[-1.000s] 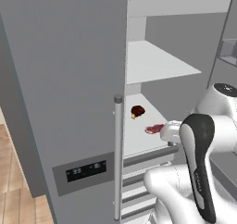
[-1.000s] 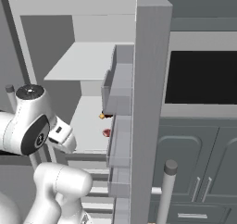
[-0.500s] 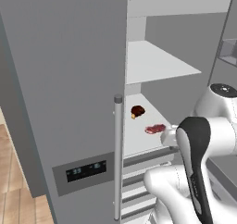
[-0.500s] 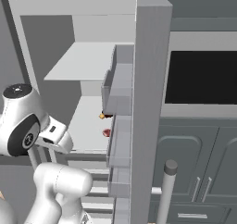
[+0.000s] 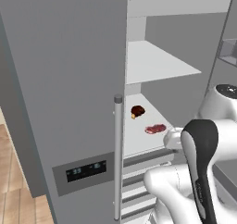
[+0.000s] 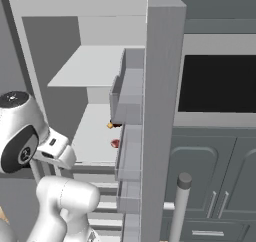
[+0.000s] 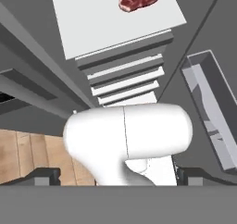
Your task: Place the steak on the counter behind the older steak on the same shelf of the fridge to maintain FIFO order. Close the fridge door when finished.
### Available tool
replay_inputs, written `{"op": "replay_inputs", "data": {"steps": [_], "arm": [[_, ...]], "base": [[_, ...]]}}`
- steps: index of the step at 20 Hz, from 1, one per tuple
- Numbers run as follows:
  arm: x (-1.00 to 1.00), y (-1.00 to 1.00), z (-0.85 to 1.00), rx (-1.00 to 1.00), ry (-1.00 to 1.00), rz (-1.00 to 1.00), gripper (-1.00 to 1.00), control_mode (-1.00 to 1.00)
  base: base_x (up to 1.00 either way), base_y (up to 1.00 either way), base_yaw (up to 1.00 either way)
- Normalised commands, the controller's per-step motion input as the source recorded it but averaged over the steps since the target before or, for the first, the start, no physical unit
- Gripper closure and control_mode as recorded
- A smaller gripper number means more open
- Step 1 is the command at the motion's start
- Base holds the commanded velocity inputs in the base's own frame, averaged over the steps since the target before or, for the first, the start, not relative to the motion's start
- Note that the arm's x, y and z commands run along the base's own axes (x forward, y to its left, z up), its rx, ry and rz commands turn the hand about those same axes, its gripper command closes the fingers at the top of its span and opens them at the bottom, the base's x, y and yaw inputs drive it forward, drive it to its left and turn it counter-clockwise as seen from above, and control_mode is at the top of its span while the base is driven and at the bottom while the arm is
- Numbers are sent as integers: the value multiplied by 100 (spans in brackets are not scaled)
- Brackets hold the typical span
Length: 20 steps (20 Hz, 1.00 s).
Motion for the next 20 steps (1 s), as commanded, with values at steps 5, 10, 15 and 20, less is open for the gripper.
{"op": "replay_inputs", "data": {"steps": [5,10,15,20], "arm": [[0,0,0,0,0,0,-100,100],[0,0,0,0,0,0,-100,100],[0,0,0,0,0,0,-100,100],[0,0,0,0,0,0,-100,100]], "base": [[-94,41,-43],[-91,31,-59],[-65,22,-58],[-28,-18,-64]]}}
